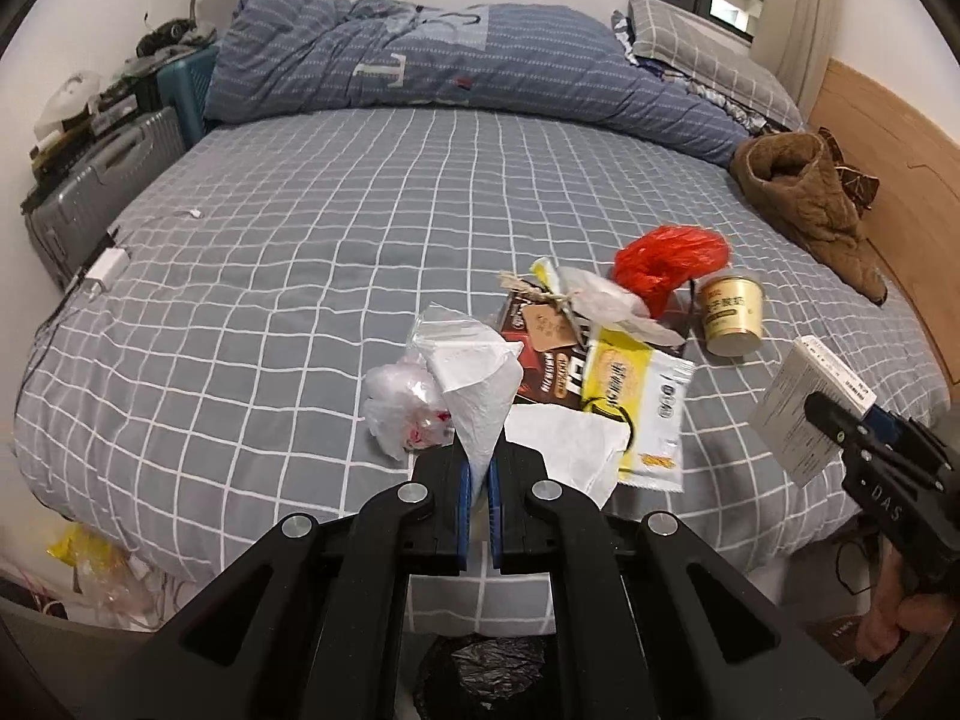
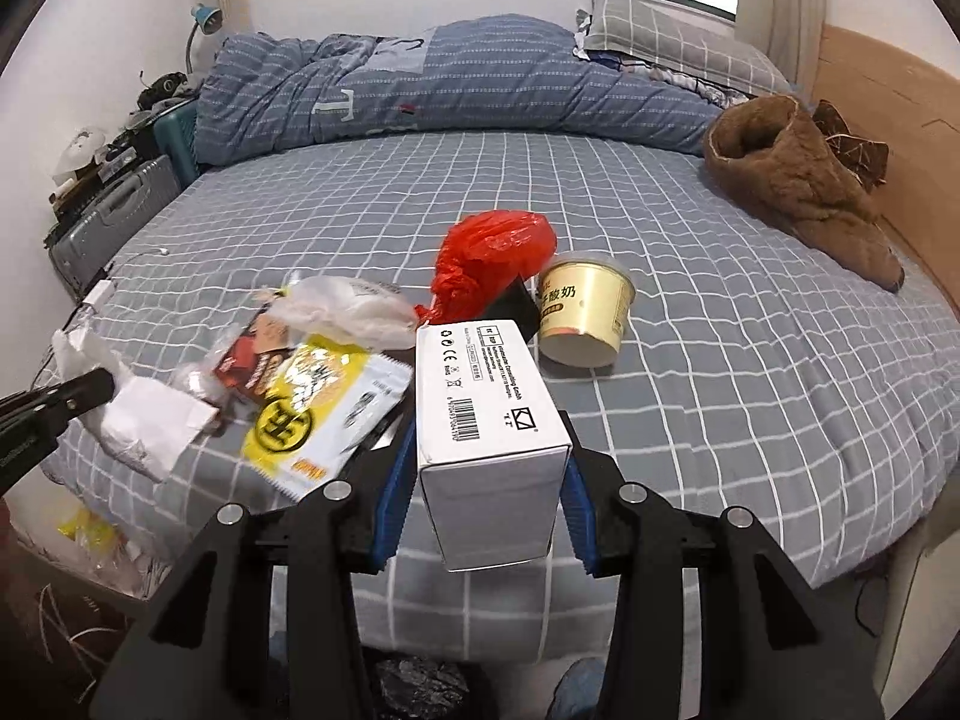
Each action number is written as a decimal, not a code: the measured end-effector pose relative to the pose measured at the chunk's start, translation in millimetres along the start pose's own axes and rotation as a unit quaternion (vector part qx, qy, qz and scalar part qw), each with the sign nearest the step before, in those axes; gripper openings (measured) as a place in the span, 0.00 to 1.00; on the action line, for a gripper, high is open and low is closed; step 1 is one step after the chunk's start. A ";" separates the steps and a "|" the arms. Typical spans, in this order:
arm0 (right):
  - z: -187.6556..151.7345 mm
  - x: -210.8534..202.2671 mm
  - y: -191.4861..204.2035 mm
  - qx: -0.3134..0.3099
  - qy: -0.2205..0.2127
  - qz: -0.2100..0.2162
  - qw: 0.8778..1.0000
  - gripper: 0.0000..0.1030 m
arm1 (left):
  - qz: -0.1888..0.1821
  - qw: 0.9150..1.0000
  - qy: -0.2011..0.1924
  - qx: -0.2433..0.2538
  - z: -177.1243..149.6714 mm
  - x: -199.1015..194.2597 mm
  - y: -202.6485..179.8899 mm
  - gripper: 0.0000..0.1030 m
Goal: Collect trash
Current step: 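Carry the tissues and white box with both tools over the black bin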
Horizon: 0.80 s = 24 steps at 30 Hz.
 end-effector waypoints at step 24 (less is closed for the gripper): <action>-76.0 -86.4 19.8 -0.002 0.019 0.018 1.000 0.41 | -0.015 0.999 0.035 0.009 -98.9 -48.2 -20.1 0.04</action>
Point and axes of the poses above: each gripper's, at about its wrist camera, not at the fingertips, and x roughly the way its jaws point, y to its left, z to its top, the point moved 1 cm from there along x, roughly the way its jaws point, and after that the axes turned 3 degrees about -z, right-handed, at the moved point
